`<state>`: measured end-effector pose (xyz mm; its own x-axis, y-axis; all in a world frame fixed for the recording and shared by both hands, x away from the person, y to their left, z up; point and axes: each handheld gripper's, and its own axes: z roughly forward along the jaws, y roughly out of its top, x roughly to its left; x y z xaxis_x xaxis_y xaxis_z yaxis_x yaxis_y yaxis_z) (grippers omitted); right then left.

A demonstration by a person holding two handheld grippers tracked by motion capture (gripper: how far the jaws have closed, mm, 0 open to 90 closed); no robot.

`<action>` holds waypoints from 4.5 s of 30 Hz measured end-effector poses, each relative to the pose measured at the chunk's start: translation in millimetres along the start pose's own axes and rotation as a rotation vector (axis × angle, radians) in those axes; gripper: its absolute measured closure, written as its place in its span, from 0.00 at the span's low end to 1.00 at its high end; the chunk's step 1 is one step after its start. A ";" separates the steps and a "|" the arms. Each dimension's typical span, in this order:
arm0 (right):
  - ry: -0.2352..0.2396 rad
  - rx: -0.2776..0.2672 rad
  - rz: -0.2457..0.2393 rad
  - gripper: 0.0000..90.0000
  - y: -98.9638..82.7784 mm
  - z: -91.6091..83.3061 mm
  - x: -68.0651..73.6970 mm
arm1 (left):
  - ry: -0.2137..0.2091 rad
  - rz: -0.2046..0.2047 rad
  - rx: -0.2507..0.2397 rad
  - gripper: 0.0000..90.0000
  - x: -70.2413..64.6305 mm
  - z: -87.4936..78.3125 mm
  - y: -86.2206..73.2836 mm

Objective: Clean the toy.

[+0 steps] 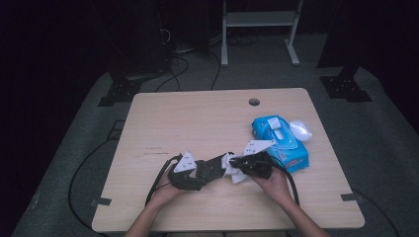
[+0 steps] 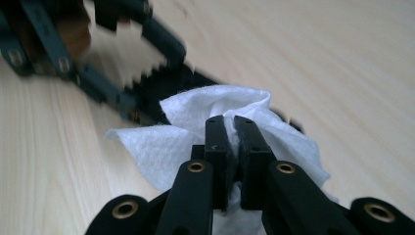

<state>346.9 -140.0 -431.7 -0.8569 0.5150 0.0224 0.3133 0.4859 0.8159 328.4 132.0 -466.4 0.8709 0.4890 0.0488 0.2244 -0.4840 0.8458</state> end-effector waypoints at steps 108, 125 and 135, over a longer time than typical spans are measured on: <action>0.009 0.032 0.023 0.92 -0.7 33.7 9.1 | -0.084 0.143 0.102 0.27 -15.9 7.2 -3.5; -0.005 0.057 0.031 0.92 -12.0 23.2 1.7 | -0.063 0.134 0.105 0.27 -9.0 1.2 -7.1; 0.079 0.061 -0.006 0.92 -7.7 25.6 20.0 | -0.056 0.123 0.114 0.27 -5.3 -0.4 -11.2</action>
<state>337.9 -115.4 -452.4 -0.8876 0.4560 0.0649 0.3303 0.5321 0.7796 321.1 135.1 -475.9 0.9170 0.3817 0.1157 0.1604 -0.6185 0.7693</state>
